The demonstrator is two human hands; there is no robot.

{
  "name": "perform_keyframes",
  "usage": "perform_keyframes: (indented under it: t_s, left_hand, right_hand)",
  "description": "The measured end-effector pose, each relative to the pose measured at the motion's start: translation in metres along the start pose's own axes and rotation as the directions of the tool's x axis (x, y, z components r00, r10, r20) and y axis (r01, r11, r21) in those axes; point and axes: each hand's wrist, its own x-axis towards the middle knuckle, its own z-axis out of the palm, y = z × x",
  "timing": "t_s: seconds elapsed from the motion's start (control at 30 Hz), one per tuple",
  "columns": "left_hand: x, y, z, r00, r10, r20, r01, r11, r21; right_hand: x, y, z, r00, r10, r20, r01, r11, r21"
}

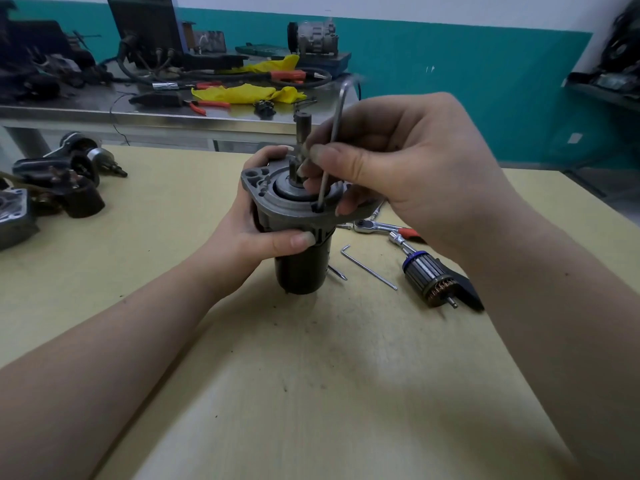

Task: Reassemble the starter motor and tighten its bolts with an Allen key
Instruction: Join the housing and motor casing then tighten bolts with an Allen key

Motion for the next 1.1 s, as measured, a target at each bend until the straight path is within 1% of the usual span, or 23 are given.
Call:
perform_keyframes:
  t_s: [0.13,0.2,0.3,0.37,0.43,0.53,0.6,0.77,0.83,0.9,0.97,1.1]
  left_hand:
    - [0.002,-0.003,-0.003,0.999,-0.011,0.038,0.012,1.000,-0.012]
    - [0.001,-0.004,-0.003,0.999,-0.007,0.037,0.007,1.000,0.006]
    - [-0.001,-0.003,-0.001,1.000,0.014,-0.016,-0.013,1.000,0.023]
    - [-0.001,-0.001,0.000,0.999,0.020,-0.028,-0.020,1.000,0.020]
    - [0.000,-0.003,-0.001,1.000,0.013,-0.017,-0.012,0.999,0.031]
    - [0.002,-0.008,-0.004,1.000,0.003,-0.002,-0.003,0.999,0.051]
    - [0.002,-0.009,-0.005,1.000,0.001,0.014,-0.002,0.998,0.056]
    - [0.000,-0.004,-0.001,1.000,0.000,-0.027,0.001,1.000,0.025]
    - [-0.001,-0.001,0.002,0.999,0.007,-0.034,-0.007,1.000,0.009]
    - [-0.002,0.001,0.003,1.000,0.010,-0.028,-0.010,1.000,0.005]
    - [-0.002,0.002,0.002,1.000,0.003,-0.021,-0.003,1.000,-0.003]
    - [0.000,0.002,-0.001,0.999,-0.010,0.037,0.010,1.000,-0.016]
  right_hand:
    - [0.000,0.006,0.009,0.996,-0.002,-0.093,0.001,1.000,-0.014]
    - [0.000,0.006,0.009,0.998,-0.013,-0.065,0.015,1.000,0.023]
    - [-0.001,0.001,0.003,1.000,-0.030,0.006,0.030,0.999,0.040]
    - [-0.001,0.000,0.001,1.000,-0.027,0.005,0.026,0.999,0.026]
    - [-0.001,0.001,0.003,0.999,-0.022,-0.034,0.023,1.000,0.013]
    - [-0.002,0.006,0.011,0.988,-0.043,-0.149,0.036,0.998,-0.051]
    - [-0.001,0.007,0.014,0.984,-0.062,-0.169,0.052,0.997,-0.060]
    - [-0.001,0.003,0.005,0.997,-0.073,-0.014,0.072,0.996,-0.048]
    - [-0.001,0.000,0.000,0.998,-0.051,0.042,0.054,0.996,-0.065]
    - [-0.001,-0.001,-0.003,0.998,-0.024,0.066,0.029,0.997,-0.072]
    - [0.000,0.000,-0.001,1.000,-0.017,0.027,0.018,0.998,-0.052]
    - [0.000,0.007,0.010,0.990,-0.017,-0.141,0.015,1.000,-0.017]
